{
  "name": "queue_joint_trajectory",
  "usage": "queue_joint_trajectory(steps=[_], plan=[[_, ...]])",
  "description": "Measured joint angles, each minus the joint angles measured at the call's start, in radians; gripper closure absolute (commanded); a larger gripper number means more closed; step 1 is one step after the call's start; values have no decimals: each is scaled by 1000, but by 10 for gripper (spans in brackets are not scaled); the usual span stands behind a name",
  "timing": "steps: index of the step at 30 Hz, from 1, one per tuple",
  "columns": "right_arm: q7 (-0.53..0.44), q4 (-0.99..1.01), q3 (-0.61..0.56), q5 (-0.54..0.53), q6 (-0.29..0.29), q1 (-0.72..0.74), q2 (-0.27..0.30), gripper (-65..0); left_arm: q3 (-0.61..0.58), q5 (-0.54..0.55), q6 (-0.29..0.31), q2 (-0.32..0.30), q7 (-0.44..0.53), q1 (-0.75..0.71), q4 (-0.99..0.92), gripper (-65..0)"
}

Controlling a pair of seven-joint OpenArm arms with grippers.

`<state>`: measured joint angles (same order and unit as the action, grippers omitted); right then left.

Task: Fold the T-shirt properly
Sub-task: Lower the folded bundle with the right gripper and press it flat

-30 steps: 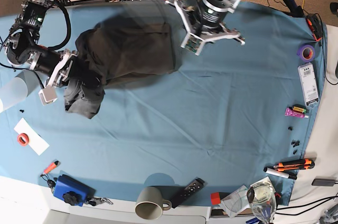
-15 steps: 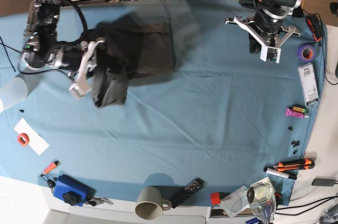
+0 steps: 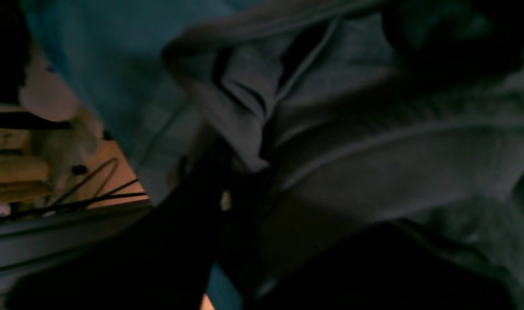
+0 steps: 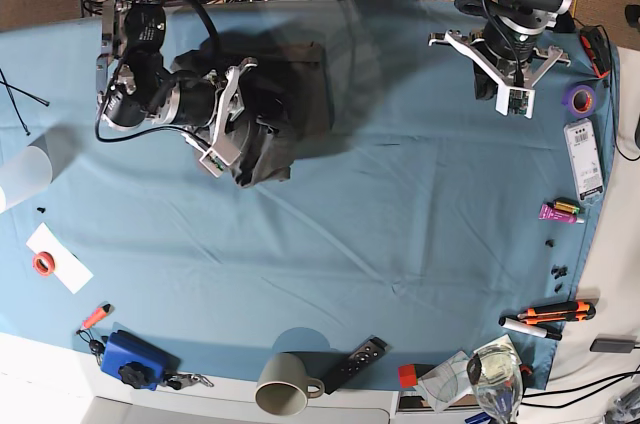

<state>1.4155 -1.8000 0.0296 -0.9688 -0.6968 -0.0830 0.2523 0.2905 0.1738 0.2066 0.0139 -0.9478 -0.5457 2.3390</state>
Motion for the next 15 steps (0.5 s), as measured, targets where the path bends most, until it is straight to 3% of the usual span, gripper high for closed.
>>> queue_joint_trajectory(steps=[3, 8, 15], plan=[[-1, 0, 0, -27, 0, 0, 1, -130, 0, 0, 0, 0, 0, 0, 0, 0], [1, -19, 0, -295, 0, 0, 2, -130, 0, 0, 0, 0, 8, 0, 0, 0], [-1, -68, 0, -250, 0, 0, 2, -130, 0, 0, 0, 0, 7, -11, 0, 0]])
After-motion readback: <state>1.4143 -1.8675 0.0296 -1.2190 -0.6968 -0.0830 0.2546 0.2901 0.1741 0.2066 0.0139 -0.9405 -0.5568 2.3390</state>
